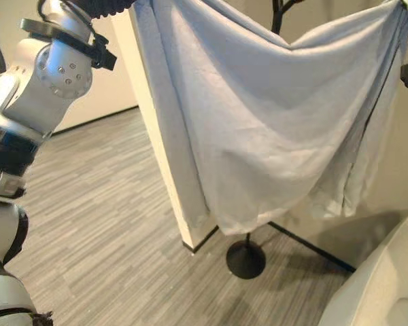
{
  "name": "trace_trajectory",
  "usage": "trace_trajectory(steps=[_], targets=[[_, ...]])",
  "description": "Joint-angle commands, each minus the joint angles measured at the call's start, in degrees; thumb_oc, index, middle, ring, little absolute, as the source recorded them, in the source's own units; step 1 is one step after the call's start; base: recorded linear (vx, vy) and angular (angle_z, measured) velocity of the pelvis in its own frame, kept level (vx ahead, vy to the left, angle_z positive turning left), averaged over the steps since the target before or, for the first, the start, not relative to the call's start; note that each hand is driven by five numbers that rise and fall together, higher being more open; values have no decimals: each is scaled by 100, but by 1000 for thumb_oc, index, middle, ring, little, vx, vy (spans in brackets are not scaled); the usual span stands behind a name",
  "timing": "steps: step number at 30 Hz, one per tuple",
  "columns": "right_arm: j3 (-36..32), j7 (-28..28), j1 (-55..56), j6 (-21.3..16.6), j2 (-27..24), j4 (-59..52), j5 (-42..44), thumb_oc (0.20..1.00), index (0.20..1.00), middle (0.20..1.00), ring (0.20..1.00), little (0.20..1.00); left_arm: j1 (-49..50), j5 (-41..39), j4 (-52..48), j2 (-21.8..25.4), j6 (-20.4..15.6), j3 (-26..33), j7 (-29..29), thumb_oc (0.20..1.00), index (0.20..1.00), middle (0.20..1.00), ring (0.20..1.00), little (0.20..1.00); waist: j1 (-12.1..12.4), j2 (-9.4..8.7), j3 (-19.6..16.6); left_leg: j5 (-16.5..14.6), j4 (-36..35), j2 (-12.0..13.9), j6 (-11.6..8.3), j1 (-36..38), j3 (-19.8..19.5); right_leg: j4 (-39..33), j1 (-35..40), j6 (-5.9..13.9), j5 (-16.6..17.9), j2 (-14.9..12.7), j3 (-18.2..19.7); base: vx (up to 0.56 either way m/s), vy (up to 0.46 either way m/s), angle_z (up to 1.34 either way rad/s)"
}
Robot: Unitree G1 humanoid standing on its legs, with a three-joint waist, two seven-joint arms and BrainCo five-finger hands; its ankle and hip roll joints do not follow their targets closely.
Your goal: Hang the clothes on the sofa on the clothes rack.
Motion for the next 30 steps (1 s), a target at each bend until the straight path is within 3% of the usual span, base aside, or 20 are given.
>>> trace_trajectory(steps=[1,5,9,22,30], targets=[[382,-163,-1128,-65,-256,315,298,200,200,200,200,200,-1054,-314,696,-120,91,-133,286,200,200,200,200,200,193,71,151,-471,63,-577,337,-125,-64,107,-20,267,-689,277,-368,0,0,0],[2360,105,-3137,276,542,2723,333,200,200,200,200,200,-2457,-1020,3330,-1320,247,-1368,200,200,200,200,200,200,187,50,356,-218,63,-568,274,-723,-101,107,-590,296,-481,296,-365,-97,-17,1],[2981,352,-3505,591,1187,3677,-15,200,200,200,200,200,-2649,-820,4675,-1980,583,-1672,84,200,200,200,200,200,176,95,733,59,63,-615,240,-1441,-260,107,-1332,279,-230,342,-280,-159,-11,2],[3446,1011,-3177,725,1660,4116,-591,200,200,200,200,200,-2634,-366,5031,-2451,704,-1830,-310,200,200,200,200,200,108,17,971,197,63,-643,237,-1846,-311,107,-1768,246,-151,412,-211,-6,-3,0],[3455,1063,-3136,718,1648,4103,-605,200,200,200,200,200,-2698,-321,5018,-2580,690,-1845,-405,200,200,200,200,200,140,38,1000,185,63,-641,242,-1844,-368,107,-1766,246,-165,422,-211,8,-4,0]])
